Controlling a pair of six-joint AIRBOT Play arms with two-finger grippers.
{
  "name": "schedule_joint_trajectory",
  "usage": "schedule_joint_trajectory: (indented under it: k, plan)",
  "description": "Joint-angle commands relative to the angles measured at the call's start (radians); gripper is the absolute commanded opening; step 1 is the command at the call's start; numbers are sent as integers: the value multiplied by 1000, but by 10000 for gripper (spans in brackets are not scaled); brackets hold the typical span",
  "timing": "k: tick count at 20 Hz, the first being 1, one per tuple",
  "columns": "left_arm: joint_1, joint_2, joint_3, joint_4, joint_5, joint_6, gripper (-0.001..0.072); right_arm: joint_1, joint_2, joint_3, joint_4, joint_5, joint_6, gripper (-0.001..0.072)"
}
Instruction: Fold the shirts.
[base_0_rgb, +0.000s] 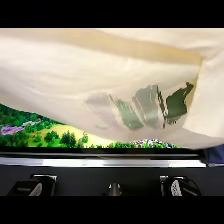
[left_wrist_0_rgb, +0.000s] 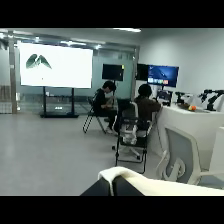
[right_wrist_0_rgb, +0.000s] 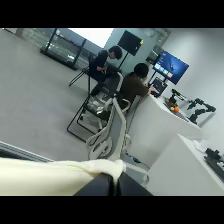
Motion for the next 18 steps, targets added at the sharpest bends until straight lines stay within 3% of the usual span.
schedule_joint_trajectory:
  k: [1,4,6,8,11,15,18]
  plan:
    - [1,-51,1,84,-156,-59,27,0,-76,2,-10,179,8,21]
    - [1,-190,-59,140,-312,-76,27,0,-273,-6,22,366,16,20]
    - [1,-300,-156,140,-344,-75,27,9,-430,-53,47,499,35,20]
    - [1,-415,-259,154,-335,-75,27,104,-560,-133,-65,518,41,20]
    - [2,-605,-322,154,-296,-75,27,263,-744,-212,-127,351,64,21]
    - [11,-800,-302,142,-168,-76,27,356,-945,-211,-92,18,128,22]
    - [22,-911,-217,138,-134,-75,27,359,-1024,-211,-27,-151,127,22]
